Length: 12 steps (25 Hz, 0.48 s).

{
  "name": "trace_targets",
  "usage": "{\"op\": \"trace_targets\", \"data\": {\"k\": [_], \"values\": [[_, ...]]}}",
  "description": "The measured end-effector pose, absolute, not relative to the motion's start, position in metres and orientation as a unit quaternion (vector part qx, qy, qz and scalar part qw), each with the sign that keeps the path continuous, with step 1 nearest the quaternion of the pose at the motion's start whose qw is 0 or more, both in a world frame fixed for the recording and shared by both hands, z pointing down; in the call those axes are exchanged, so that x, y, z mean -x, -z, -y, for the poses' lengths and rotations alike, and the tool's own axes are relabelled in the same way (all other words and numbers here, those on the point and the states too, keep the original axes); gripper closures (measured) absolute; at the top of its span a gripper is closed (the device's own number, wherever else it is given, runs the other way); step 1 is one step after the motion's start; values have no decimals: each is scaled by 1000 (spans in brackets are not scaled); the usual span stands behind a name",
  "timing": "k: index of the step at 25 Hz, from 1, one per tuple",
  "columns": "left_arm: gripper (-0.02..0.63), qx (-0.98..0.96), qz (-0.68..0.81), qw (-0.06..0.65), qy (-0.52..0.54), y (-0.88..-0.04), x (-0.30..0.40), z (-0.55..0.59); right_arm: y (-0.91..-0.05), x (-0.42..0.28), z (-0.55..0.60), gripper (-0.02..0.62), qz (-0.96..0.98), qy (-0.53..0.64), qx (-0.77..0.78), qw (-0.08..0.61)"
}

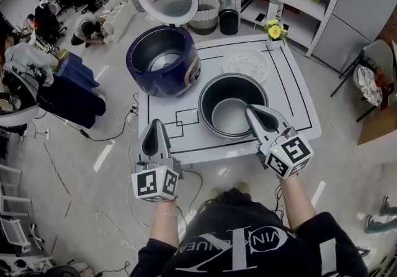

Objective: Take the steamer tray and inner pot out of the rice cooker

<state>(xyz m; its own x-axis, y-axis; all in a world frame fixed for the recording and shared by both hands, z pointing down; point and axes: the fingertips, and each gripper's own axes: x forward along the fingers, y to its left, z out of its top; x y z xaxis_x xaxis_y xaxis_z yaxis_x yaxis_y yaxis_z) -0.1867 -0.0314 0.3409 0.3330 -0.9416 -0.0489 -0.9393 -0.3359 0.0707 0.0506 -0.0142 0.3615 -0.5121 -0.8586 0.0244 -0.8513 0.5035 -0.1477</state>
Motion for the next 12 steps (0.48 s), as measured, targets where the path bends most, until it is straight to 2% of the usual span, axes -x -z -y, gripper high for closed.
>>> {"op": "trace_targets", "data": {"k": [12], "values": [[597, -822, 568, 23, 44, -338, 189, 32, -354, -66, 6, 597, -843, 51, 535, 29]]}}
